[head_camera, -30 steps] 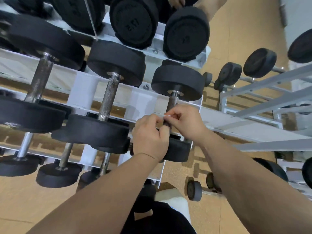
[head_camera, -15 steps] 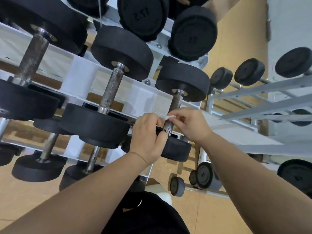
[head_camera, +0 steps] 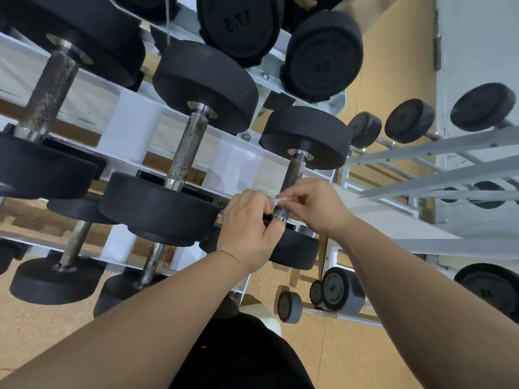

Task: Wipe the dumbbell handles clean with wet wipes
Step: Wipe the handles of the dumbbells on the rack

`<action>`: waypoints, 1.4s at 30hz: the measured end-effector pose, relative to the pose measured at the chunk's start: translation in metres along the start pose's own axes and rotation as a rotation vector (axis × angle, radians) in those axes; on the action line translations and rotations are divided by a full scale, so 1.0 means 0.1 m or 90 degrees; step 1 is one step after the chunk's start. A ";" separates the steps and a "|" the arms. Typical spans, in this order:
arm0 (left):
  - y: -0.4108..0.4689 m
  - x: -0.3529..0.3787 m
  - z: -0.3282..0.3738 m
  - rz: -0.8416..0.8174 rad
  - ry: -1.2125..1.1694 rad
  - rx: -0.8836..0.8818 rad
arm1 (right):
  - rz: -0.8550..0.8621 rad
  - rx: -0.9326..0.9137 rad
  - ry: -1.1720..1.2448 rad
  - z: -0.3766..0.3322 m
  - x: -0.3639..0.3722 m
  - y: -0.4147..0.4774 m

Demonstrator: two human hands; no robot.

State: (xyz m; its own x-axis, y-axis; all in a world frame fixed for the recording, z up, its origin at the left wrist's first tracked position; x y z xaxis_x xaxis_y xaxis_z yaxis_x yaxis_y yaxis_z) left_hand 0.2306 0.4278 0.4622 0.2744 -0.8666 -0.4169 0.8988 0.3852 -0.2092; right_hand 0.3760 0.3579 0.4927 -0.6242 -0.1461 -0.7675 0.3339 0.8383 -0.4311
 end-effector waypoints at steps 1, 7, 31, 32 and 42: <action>0.00 0.00 0.00 -0.007 0.004 0.000 | 0.006 -0.012 -0.034 -0.02 -0.02 0.01; -0.22 -0.11 -0.01 0.045 0.022 0.043 | 0.204 0.105 0.001 0.09 -0.25 0.21; -0.30 -0.24 0.05 -0.015 0.075 -0.029 | 0.161 -0.029 -0.092 -0.12 -0.12 0.03; -0.29 -0.24 0.07 -0.027 0.093 -0.019 | 0.193 -0.018 -0.101 -0.10 -0.18 0.10; -0.28 -0.19 0.18 0.001 0.225 0.136 | 0.134 0.005 0.008 0.04 -0.06 -0.07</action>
State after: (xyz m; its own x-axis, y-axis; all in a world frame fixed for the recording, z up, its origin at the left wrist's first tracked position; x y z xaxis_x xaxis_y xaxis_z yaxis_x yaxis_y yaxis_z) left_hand 0.2066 0.4282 0.4919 0.1749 -0.6890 -0.7033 0.9593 0.2800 -0.0357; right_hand 0.3801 0.3508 0.4987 -0.5483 0.0384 -0.8354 0.4631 0.8458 -0.2651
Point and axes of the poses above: each hand's wrist, its own y-axis towards the middle knuckle, its own x-axis out of the palm, z = x × y, the point moved 5 cm from there along y, towards the middle knuckle, and after that the axes turned 12 degrees about -z, right-handed, at the moved point
